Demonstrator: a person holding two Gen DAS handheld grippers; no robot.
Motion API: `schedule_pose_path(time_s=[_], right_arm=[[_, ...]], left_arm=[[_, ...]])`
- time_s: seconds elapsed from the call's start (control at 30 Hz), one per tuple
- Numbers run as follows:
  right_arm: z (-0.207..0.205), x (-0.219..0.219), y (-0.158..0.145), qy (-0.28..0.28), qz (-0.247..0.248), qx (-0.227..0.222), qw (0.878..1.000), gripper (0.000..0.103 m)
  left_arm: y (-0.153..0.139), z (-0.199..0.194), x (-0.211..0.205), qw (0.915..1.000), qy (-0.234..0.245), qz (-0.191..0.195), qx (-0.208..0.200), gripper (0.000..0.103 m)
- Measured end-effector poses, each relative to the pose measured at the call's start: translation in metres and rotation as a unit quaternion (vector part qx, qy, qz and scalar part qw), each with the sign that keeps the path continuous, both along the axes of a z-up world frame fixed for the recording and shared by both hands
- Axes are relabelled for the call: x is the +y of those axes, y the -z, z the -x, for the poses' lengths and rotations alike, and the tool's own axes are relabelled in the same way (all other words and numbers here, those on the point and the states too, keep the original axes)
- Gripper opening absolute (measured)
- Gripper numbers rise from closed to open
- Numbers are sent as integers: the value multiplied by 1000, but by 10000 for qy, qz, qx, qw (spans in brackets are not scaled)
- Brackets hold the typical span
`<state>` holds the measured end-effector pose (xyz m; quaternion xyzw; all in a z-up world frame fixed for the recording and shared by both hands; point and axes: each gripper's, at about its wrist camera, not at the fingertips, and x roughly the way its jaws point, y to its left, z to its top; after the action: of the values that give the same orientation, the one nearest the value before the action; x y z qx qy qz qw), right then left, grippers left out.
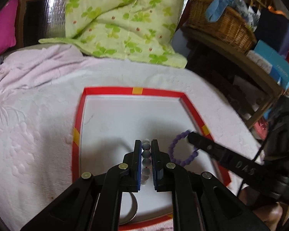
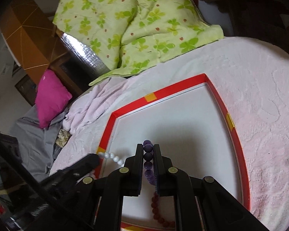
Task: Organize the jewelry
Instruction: 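Carry the white pearl bracelet into the tray with the left tool while the right tool carries the purple one, then withdraw both open tools from the tray toward the remaining bracelets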
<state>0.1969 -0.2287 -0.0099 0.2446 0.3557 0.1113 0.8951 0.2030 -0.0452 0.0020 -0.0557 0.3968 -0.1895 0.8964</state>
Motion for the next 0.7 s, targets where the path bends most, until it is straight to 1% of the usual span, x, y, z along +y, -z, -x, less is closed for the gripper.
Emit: schedule_pose_path(time_s=[0.1, 0.13, 0.17, 0.2, 0.23, 0.27, 0.33, 0.4, 0.47, 0.53, 0.6, 0.67, 0.7], right_arm=[[-2, -12, 7, 340, 143, 93, 9993, 13], [-3, -18, 9, 448, 161, 155, 9987, 13], [-2, -23, 11, 523, 160, 209, 9983, 13], [0, -28, 11, 560, 141, 217, 9981, 13], [2, -31, 8, 577, 137, 202, 9980, 13], [4, -33, 6, 575, 145, 179, 9981, 13], [9, -34, 1, 536, 160, 147, 9983, 14], [15, -33, -4, 498, 204, 127, 9985, 14], [21, -30, -8, 436, 306, 164, 9984, 14], [25, -24, -10, 375, 342, 215, 9985, 20], [30, -21, -12, 359, 310, 273, 9985, 33], [35, -18, -14, 381, 346, 271, 9983, 38], [39, -16, -16, 389, 381, 252, 9982, 38]], left_arm=[[13, 1, -10, 9993, -32, -334, 153, 17], [15, 3, -11, 9990, -36, -407, 174, 25], [16, 4, -12, 9987, -51, -466, 187, 37], [16, 8, -12, 9985, -76, -512, 183, 42], [15, 13, -12, 9983, -118, -551, 148, 49], [14, 17, -11, 9981, -153, -589, 116, 53], [11, 23, -11, 9972, -216, -717, 57, 56], [8, 34, -13, 9951, -259, -949, -38, 60], [7, 44, -14, 9919, -323, -1219, -132, 70], [6, 55, -14, 9887, -369, -1441, -208, 71], [6, 65, -10, 9859, -412, -1598, -268, 71], [3, 74, -4, 9835, -528, -1697, -335, 72], [1, 79, 0, 9829, -582, -1709, -372, 72]])
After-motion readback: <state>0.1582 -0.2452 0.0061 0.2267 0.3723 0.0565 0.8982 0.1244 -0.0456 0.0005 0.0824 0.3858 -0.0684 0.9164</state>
